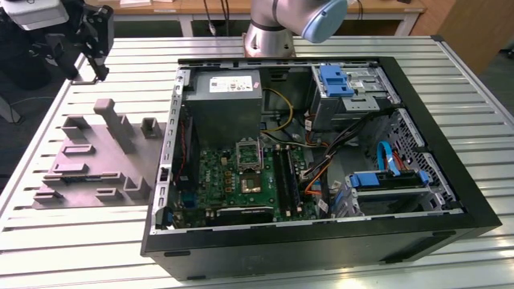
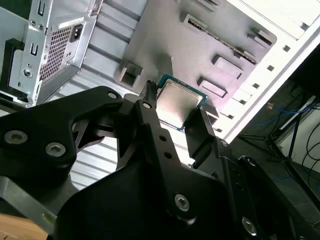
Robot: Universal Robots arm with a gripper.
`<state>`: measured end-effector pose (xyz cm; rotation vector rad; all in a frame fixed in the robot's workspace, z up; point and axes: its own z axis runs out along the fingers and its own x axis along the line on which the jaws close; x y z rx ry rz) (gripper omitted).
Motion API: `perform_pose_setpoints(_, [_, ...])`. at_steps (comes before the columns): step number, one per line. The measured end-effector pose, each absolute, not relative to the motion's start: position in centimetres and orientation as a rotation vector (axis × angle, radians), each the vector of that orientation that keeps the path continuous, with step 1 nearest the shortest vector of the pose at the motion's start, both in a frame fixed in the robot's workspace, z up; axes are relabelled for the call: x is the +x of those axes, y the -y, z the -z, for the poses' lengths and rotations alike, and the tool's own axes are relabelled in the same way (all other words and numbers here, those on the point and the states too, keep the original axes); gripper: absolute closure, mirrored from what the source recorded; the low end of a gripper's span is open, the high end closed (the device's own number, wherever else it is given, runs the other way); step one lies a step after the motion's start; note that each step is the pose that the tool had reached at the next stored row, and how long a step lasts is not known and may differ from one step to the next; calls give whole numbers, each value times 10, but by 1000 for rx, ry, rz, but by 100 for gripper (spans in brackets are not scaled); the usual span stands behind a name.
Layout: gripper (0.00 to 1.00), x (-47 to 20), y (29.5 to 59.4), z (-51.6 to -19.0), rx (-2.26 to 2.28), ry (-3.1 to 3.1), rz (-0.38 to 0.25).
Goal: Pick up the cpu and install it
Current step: 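Pick up the cpu and move it towards the insertion slot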
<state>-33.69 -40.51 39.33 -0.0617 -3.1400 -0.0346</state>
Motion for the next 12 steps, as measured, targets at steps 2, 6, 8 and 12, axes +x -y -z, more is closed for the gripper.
perform_pose_setpoints(2, [53, -315, 405, -393, -62, 3140, 35])
perform_pose_setpoints(6, [53, -307, 405, -393, -62, 3140, 35])
perform_pose_setpoints(8, [53, -307, 405, -393, -62, 3140, 35])
perform_pose_setpoints(12, [53, -307, 405, -393, -62, 3140, 35])
